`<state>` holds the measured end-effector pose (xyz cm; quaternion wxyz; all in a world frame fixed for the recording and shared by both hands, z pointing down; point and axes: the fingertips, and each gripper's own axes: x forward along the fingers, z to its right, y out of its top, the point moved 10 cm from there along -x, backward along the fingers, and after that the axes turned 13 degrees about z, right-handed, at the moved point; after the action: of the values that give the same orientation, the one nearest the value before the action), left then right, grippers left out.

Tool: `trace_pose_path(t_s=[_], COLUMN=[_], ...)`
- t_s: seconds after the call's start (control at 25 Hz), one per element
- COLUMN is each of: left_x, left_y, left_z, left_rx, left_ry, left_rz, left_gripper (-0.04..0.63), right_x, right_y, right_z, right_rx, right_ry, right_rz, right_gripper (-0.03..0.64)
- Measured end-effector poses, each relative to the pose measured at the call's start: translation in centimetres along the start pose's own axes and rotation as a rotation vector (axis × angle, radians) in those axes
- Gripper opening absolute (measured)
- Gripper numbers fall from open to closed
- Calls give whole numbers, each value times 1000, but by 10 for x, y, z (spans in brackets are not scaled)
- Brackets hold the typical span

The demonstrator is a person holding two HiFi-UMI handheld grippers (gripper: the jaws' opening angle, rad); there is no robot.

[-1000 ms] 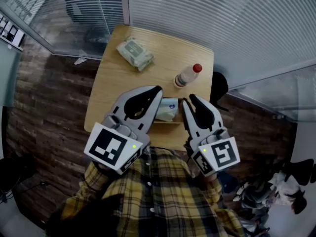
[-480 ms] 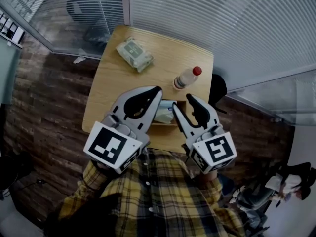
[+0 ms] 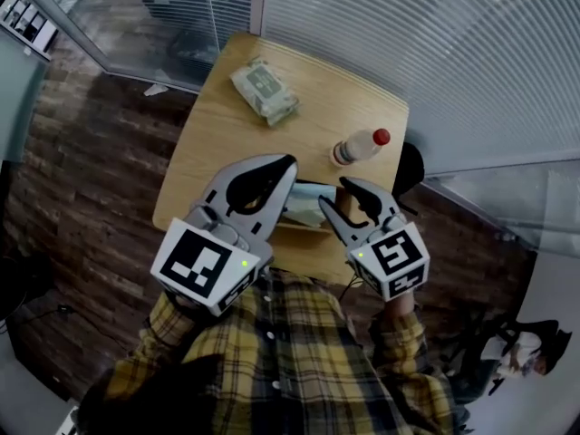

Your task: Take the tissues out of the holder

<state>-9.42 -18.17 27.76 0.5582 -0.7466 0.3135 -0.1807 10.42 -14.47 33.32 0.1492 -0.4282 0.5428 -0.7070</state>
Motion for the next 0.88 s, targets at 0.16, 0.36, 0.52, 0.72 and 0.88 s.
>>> trace_pose_path(t_s=[0.16,0.36,0.52,0.72,0.88], left_x=[-4,-12,-15,-18,-16], left_y=[-1,-3,-7,-7,-10], left_z=[-4,-7,-9,-9,-10], left_rx=[10,-12,-26,-27,-44], left_ry=[17,62,77,92,88], left_rz=[2,-16,-21,-33,-27], left_gripper=[8,8,8,8,8], right_x=[21,45,60,73,79], right_y=[-19,-43,-60,-72,-87], right_z=[2,0,3,1,1], right_rx=[-82,-205,-312,-386,-371], right_ry=[103,202,249,316,357], right_rz=[-150,-310,-411,-516,-585], right_gripper=[166,173,175,175,175])
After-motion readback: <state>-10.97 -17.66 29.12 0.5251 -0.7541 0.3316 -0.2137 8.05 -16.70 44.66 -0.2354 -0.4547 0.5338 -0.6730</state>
